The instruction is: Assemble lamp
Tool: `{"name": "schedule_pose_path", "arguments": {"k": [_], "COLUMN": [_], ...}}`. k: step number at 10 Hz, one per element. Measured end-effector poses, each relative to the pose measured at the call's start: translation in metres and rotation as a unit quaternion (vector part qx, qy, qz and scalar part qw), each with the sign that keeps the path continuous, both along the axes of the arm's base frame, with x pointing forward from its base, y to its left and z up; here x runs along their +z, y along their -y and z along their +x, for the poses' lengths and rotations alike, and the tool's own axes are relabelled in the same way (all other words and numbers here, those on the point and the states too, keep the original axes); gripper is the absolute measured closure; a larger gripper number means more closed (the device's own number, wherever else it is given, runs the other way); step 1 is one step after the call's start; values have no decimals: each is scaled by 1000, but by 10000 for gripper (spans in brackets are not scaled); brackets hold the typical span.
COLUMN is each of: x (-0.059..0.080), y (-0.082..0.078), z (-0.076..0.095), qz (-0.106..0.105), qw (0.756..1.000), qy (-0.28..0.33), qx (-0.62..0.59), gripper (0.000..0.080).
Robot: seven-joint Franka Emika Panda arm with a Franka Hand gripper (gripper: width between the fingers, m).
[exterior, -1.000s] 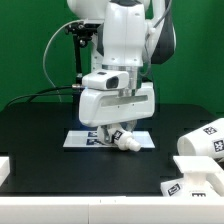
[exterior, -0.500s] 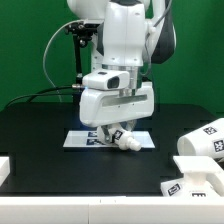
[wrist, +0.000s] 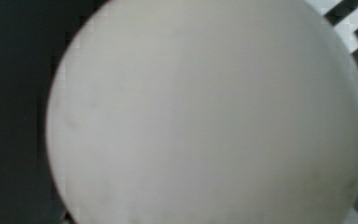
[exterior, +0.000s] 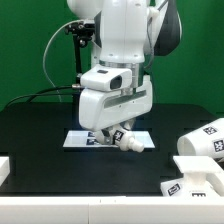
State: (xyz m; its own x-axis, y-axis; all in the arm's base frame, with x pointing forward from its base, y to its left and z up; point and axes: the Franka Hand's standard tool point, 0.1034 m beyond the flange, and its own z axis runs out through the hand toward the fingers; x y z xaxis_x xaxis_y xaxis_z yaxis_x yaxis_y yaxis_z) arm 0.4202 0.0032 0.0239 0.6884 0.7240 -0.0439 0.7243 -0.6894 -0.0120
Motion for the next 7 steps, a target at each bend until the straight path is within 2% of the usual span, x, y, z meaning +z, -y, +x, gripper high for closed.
{"name": "schedule_pose_path", "arguments": {"k": [3,5,7], "x": [-1,1,7], "y": [-1,9,25], "z": [-1,3,15], "qz": [-3,-1,5], "qw": [995,1000,994], "qy": [1,1,-11], "qx": [-98,-6,111], "gripper": [373,373,373]}}
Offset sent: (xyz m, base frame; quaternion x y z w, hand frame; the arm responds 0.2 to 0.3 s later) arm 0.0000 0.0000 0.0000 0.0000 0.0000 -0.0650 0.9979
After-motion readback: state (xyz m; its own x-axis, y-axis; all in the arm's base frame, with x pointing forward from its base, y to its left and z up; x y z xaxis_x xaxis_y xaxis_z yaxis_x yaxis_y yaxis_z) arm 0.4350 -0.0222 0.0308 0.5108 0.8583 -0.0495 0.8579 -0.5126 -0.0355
